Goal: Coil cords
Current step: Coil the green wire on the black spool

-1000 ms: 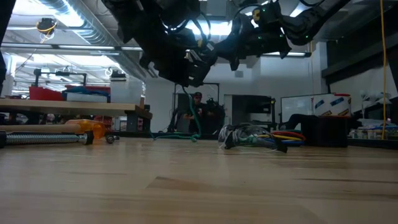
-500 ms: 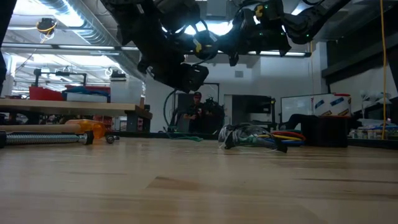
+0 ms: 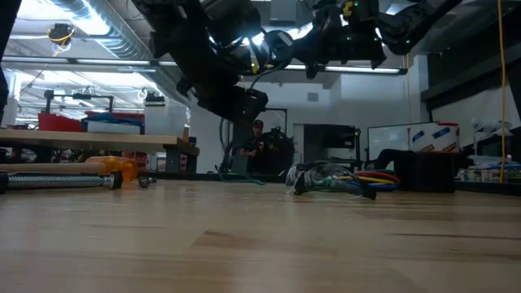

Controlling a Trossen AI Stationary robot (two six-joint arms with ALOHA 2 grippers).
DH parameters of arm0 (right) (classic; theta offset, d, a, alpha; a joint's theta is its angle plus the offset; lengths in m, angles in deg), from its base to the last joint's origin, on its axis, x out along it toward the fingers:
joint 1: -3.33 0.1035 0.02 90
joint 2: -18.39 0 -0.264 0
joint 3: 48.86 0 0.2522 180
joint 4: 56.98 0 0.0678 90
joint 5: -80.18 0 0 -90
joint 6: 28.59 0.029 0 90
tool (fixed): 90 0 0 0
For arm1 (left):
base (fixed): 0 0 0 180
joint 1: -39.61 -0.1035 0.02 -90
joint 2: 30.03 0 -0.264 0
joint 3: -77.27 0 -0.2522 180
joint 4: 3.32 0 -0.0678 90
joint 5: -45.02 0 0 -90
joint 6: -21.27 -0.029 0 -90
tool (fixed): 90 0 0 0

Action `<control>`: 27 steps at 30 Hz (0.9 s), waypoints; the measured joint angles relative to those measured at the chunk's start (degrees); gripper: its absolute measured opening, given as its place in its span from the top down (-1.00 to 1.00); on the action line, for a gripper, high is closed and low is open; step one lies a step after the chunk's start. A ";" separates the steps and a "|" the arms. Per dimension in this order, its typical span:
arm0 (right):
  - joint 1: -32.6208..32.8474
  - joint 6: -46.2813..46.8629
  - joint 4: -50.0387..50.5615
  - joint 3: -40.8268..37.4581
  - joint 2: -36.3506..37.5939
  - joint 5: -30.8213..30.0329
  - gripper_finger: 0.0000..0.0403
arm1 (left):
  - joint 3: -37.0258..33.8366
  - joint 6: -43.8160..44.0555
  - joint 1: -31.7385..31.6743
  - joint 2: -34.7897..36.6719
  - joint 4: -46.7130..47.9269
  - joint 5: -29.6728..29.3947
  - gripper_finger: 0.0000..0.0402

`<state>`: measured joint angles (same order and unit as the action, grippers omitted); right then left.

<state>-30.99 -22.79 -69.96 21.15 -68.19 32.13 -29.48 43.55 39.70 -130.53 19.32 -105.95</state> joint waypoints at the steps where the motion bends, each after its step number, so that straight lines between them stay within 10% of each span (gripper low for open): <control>1: -0.32 0.00 0.01 0.00 0.17 0.48 0.99 | 0.00 0.00 0.05 0.00 0.02 0.00 0.56; 17: -0.72 -0.28 1.76 -0.02 0.28 3.15 0.99 | 0.02 -3.22 0.74 0.00 0.02 -0.02 0.57; 27: -0.72 -1.62 3.44 -0.04 0.28 3.13 0.99 | 0.07 -1.85 1.08 0.00 2.83 -0.04 0.97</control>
<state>-31.71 -24.41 -66.52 21.11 -67.91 35.26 -29.41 41.70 40.78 -130.53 22.15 -105.99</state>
